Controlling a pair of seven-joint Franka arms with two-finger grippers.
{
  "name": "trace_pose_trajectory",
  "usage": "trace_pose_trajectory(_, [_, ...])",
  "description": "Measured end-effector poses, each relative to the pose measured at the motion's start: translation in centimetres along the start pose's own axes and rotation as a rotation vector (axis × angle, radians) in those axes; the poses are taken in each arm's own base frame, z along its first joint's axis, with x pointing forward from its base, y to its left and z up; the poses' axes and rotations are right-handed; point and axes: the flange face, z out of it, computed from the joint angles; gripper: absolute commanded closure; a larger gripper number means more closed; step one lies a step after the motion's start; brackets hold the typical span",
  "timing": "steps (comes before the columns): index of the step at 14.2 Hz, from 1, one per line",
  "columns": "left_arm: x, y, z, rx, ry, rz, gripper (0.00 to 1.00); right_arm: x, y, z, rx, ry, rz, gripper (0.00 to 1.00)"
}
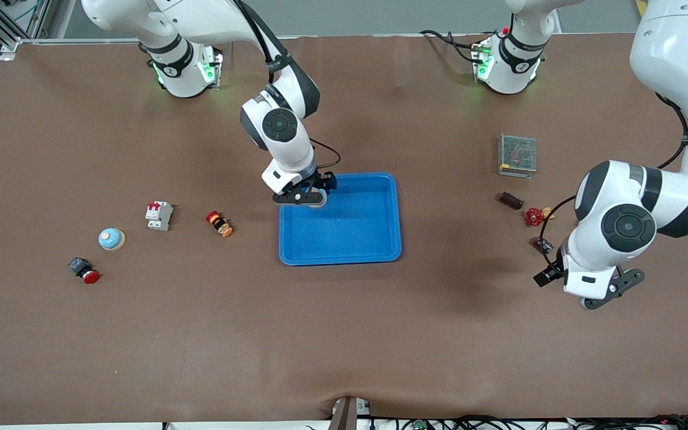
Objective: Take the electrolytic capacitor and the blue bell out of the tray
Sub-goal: 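Grasp the second bell with the right gripper while the left gripper lowers the capacitor, then release the capacitor by the white arc while the right gripper lifts the bell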
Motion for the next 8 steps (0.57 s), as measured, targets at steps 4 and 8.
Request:
trace_pose_trajectory(4, [0.0, 0.0, -2.2, -0.006, 0.022, 0.096, 0.0, 0.1, 0.2, 1.8, -0.002, 0.009, 0.0, 0.0])
trace_pose_trajectory(8, [-0.1, 0.1, -4.6, -0.018, 0.053, 0.208, 0.0, -0.1, 0.3, 2.8, -0.018, 0.006, -0.015, 0.0])
